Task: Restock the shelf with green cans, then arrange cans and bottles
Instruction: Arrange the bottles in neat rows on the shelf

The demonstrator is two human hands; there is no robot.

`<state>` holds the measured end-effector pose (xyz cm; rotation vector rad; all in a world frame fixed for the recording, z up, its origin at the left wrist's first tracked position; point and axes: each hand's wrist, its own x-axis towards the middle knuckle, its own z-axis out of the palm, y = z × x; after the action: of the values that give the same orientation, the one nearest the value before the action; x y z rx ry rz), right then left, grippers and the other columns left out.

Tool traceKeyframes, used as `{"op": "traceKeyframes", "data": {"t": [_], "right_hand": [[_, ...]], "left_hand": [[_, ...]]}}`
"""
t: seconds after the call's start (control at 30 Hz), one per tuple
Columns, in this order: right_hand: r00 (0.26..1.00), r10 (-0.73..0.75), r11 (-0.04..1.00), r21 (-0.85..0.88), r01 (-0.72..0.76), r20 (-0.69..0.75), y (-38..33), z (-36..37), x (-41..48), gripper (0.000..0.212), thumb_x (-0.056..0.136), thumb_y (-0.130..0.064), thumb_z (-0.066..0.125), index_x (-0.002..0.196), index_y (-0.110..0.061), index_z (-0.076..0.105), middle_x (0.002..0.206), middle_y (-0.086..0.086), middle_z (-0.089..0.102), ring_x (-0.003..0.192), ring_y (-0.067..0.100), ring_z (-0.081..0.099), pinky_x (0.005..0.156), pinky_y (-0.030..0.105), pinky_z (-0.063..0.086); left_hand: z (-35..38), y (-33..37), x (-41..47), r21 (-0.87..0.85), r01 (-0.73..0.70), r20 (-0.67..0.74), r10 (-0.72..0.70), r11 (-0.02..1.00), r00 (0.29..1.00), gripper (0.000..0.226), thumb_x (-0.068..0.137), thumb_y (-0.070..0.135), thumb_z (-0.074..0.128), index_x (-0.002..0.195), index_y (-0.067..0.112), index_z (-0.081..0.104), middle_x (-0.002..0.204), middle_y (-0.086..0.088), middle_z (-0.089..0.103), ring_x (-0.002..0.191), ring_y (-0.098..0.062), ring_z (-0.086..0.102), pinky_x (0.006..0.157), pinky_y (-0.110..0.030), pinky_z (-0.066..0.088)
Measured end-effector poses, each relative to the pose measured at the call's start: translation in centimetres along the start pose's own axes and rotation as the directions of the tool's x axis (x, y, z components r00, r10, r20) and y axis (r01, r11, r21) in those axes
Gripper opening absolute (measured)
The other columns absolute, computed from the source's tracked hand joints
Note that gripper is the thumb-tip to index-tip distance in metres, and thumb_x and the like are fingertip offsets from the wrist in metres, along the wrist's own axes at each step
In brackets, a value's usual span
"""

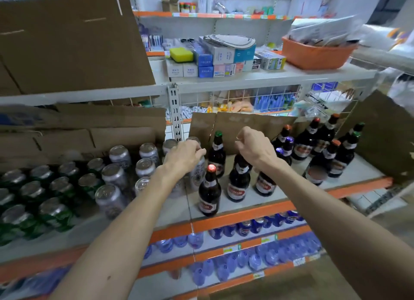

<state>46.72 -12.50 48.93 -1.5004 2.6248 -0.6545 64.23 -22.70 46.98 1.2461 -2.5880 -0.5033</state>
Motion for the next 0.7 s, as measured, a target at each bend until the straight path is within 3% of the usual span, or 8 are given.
{"op": "traceKeyframes", "data": {"t": [0.13, 0.27, 0.47, 0.6, 0.7], "right_hand": [[1.000, 0.024, 1.000, -0.020, -0.024, -0.013, 1.7, -1.1, -2.2, 0.024, 0.092, -0.028, 0.056, 0.111, -0.013, 0.057, 0.113, 0.012, 0.064, 0.102, 0.036, 0.060, 0.079, 0.039, 0.047], [0.999, 0.041, 0.998, -0.038, -0.041, 0.007, 3.8, -2.4, -2.5, 0.025, 0.092, -0.029, 0.057, 0.108, -0.009, 0.055, 0.112, 0.015, 0.064, 0.103, 0.037, 0.060, 0.081, 0.041, 0.050], [0.993, 0.015, 1.000, -0.002, -0.015, 0.115, 6.7, -2.3, -1.0, 0.032, 0.092, -0.035, 0.060, 0.112, -0.010, 0.056, 0.114, 0.015, 0.064, 0.104, 0.036, 0.060, 0.085, 0.041, 0.050], [0.985, -0.025, 0.999, 0.027, 0.020, 0.169, 9.2, -1.5, 0.9, 0.033, 0.093, -0.037, 0.058, 0.111, -0.010, 0.055, 0.114, 0.015, 0.064, 0.103, 0.037, 0.060, 0.086, 0.044, 0.050], [0.980, -0.071, 0.997, 0.019, 0.068, 0.187, 10.8, -1.1, 2.4, 0.031, 0.094, -0.035, 0.058, 0.109, -0.009, 0.054, 0.112, 0.015, 0.064, 0.101, 0.038, 0.060, 0.084, 0.043, 0.050]], "left_hand": [[0.2, 1.0, -1.1, -0.057, 0.011, 0.066, -0.007, 0.998, 0.998, 0.042, 0.094, 0.054, 0.053, 0.108, 0.018, 0.070, 0.109, -0.005, 0.070, 0.101, -0.026, 0.064, 0.086, -0.042, 0.053], [0.7, 2.2, -0.9, -0.070, 0.034, 0.133, -0.025, 0.997, 0.991, 0.054, 0.077, 0.061, 0.071, 0.113, 0.021, 0.066, 0.112, 0.000, 0.069, 0.105, -0.021, 0.065, 0.092, -0.042, 0.053], [2.7, 3.8, 0.5, -0.035, 0.109, 0.229, -0.098, 0.993, 0.968, 0.057, 0.072, 0.052, 0.079, 0.116, 0.019, 0.063, 0.114, -0.001, 0.068, 0.104, -0.019, 0.064, 0.093, -0.040, 0.052], [3.5, 4.5, 1.3, -0.044, 0.172, 0.145, -0.164, 0.984, 0.976, 0.056, 0.073, 0.064, 0.072, 0.110, 0.022, 0.067, 0.111, 0.000, 0.070, 0.103, -0.018, 0.065, 0.092, -0.039, 0.053], [3.7, 4.9, 2.0, -0.051, 0.208, 0.053, -0.205, 0.977, 0.977, 0.051, 0.078, 0.059, 0.071, 0.110, 0.020, 0.069, 0.109, 0.001, 0.071, 0.100, -0.017, 0.066, 0.089, -0.037, 0.054]]}}
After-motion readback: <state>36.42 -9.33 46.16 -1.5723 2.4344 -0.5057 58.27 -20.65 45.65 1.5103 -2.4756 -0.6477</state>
